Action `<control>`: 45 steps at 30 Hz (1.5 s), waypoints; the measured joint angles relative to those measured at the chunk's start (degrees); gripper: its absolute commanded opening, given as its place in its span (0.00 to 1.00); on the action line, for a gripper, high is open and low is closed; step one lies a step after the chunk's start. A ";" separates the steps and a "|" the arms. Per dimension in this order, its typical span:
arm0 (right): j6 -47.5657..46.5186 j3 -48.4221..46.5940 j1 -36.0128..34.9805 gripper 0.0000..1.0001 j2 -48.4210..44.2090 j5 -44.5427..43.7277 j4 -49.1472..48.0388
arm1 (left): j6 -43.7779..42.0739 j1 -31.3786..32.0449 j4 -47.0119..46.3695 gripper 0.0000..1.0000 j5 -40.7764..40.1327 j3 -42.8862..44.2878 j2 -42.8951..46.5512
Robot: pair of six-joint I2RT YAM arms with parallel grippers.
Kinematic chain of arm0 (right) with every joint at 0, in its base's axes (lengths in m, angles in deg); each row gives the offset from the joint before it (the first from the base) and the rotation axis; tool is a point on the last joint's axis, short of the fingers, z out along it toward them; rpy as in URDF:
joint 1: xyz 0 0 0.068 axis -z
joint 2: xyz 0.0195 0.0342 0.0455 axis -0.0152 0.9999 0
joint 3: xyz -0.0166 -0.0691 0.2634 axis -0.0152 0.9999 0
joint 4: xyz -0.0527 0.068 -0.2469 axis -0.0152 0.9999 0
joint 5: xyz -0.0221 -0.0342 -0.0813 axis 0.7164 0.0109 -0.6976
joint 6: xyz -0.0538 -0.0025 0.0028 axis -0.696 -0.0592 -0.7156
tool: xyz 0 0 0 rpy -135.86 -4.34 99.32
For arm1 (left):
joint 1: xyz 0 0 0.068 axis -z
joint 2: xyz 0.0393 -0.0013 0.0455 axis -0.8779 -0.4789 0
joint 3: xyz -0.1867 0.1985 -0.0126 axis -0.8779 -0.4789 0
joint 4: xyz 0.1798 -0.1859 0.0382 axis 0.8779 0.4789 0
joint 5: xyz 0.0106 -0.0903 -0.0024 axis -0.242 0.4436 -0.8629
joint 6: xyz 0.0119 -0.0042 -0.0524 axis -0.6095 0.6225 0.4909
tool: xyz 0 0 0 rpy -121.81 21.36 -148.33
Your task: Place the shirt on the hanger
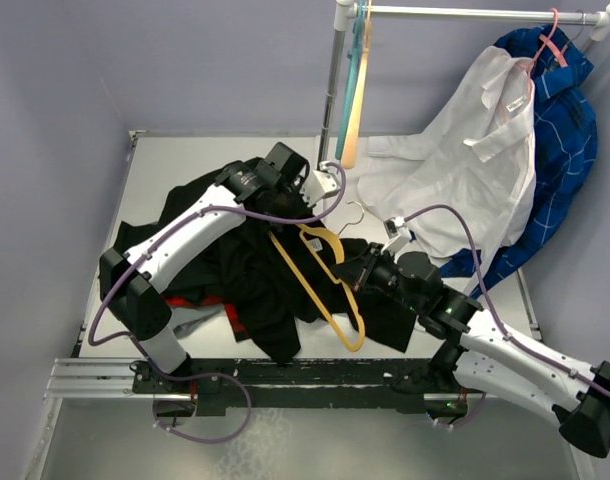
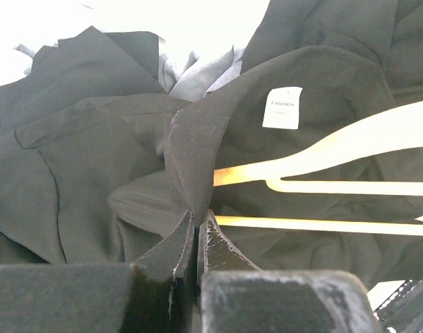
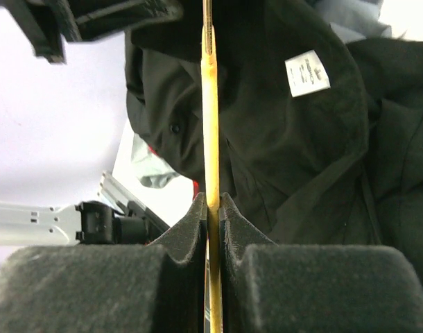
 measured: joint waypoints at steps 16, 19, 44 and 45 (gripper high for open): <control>3.98 -2.21 -3.39 0.00 -7.85 -4.20 8.66 | -1.99 0.00 -2.49 0.01 -9.25 -2.08 2.40; 4.42 -2.23 -4.20 0.00 -7.80 -4.26 9.94 | -2.29 0.00 -2.89 0.02 -10.88 -2.05 2.40; 5.29 -6.67 -7.08 0.00 -8.31 -9.44 20.35 | -8.15 -1.70 -7.08 0.10 -20.06 -0.09 2.40; 5.27 -7.08 -7.17 0.00 -8.35 -9.29 20.90 | -8.24 -1.75 -7.26 0.10 -20.15 -0.04 2.34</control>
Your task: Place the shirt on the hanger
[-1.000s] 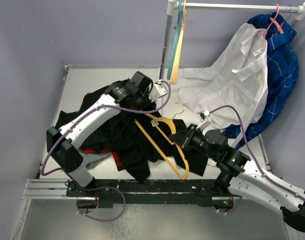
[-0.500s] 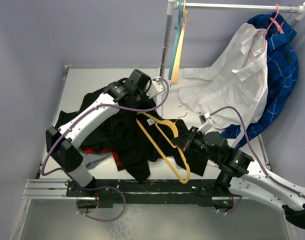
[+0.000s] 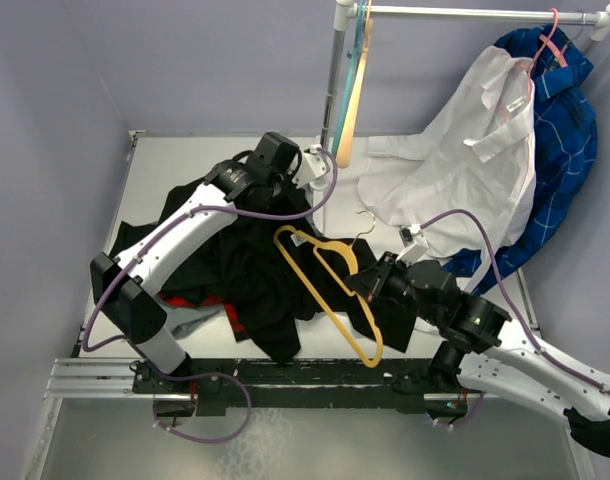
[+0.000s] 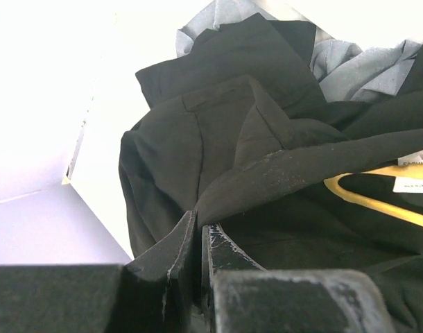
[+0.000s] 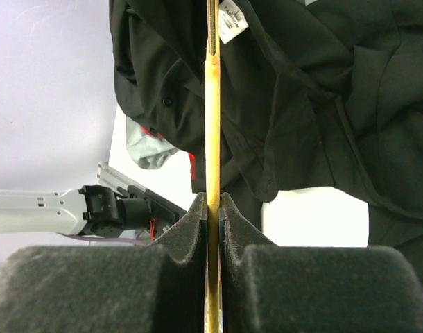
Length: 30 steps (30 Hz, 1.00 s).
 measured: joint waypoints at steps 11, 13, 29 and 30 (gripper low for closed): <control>-1.53 -2.05 -0.26 0.00 -0.81 -0.96 1.14 | 2.38 -0.09 3.39 0.09 6.69 3.13 -1.57; -2.08 -2.16 -0.26 0.00 0.59 -1.44 0.37 | 3.04 -0.07 4.50 0.09 8.00 3.10 -1.57; -3.82 -2.64 -0.59 0.00 0.33 -6.54 -4.72 | 5.42 0.39 10.45 0.09 14.29 2.75 -0.31; -3.80 -2.64 -0.59 0.00 0.48 -6.54 -5.25 | 5.55 0.39 10.60 0.09 14.91 2.75 -0.31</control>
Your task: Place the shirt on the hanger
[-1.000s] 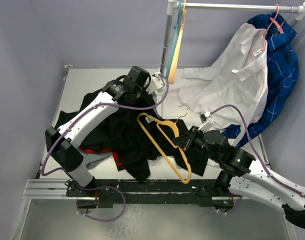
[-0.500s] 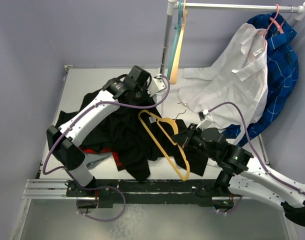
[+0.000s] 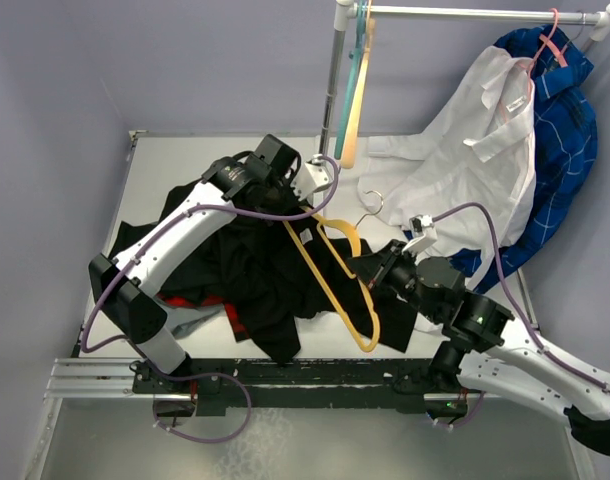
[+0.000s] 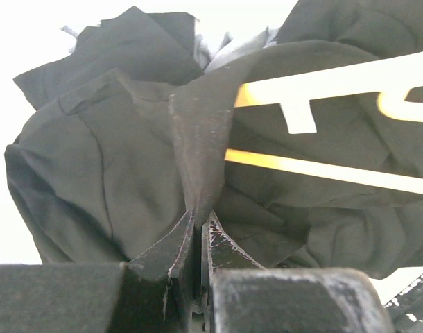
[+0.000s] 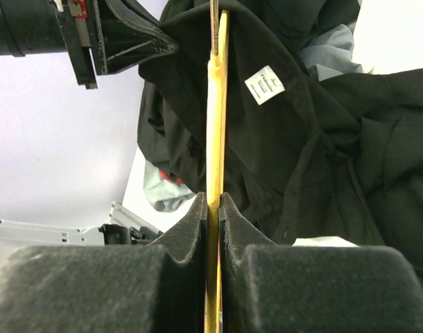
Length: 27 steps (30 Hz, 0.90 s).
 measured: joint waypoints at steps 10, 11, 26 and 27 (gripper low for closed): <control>-0.35 1.53 -0.04 0.00 5.86 -0.85 -6.97 | 2.73 0.85 2.40 0.09 9.66 5.33 -2.25; -0.63 1.81 -0.04 0.00 6.40 -1.33 -8.00 | 2.89 1.05 2.47 0.09 10.43 5.81 -2.56; -3.06 4.22 -0.09 0.00 14.80 -4.02 -20.90 | 4.02 1.44 3.34 0.09 15.91 6.45 -4.52; -3.19 4.26 -0.09 0.00 15.39 -4.26 -21.53 | 4.15 1.44 3.34 0.09 16.22 6.45 -4.52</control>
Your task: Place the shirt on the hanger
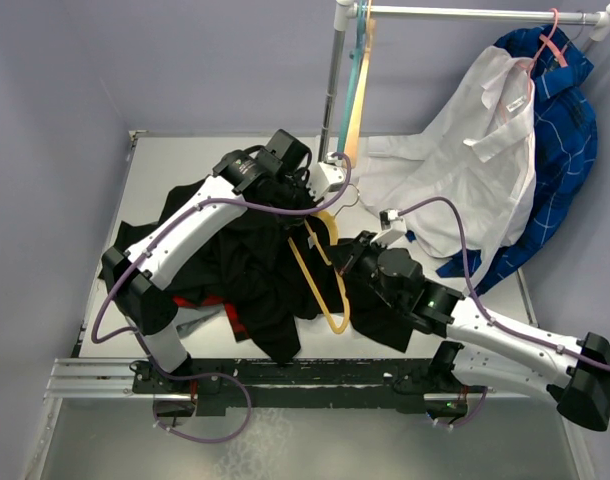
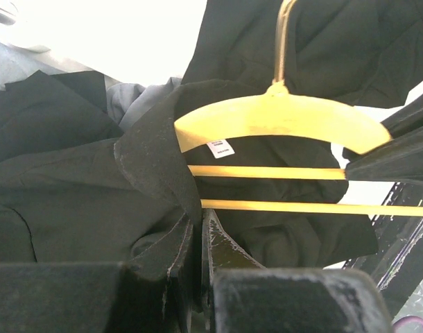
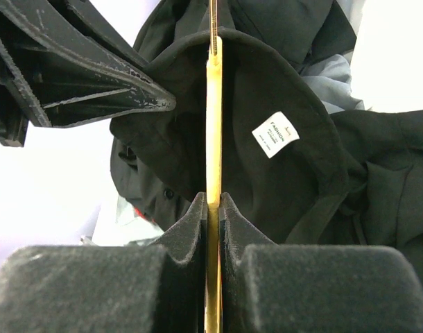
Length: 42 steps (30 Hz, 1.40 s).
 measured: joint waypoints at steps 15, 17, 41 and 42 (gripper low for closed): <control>-2.51 0.52 0.28 0.00 7.96 0.15 -9.92 | 0.04 0.00 0.39 0.10 0.94 0.00 1.42; -2.43 1.55 1.05 0.00 9.11 1.29 -12.48 | 0.04 0.00 0.33 0.10 0.68 -0.15 1.86; -3.56 7.74 11.65 0.00 16.76 15.65 -31.89 | -13.20 -10.75 -14.32 1.00 6.56 -8.44 6.88; -3.65 7.82 12.02 0.00 16.83 16.20 -32.35 | -15.72 -14.34 -15.26 1.00 10.80 -8.33 7.54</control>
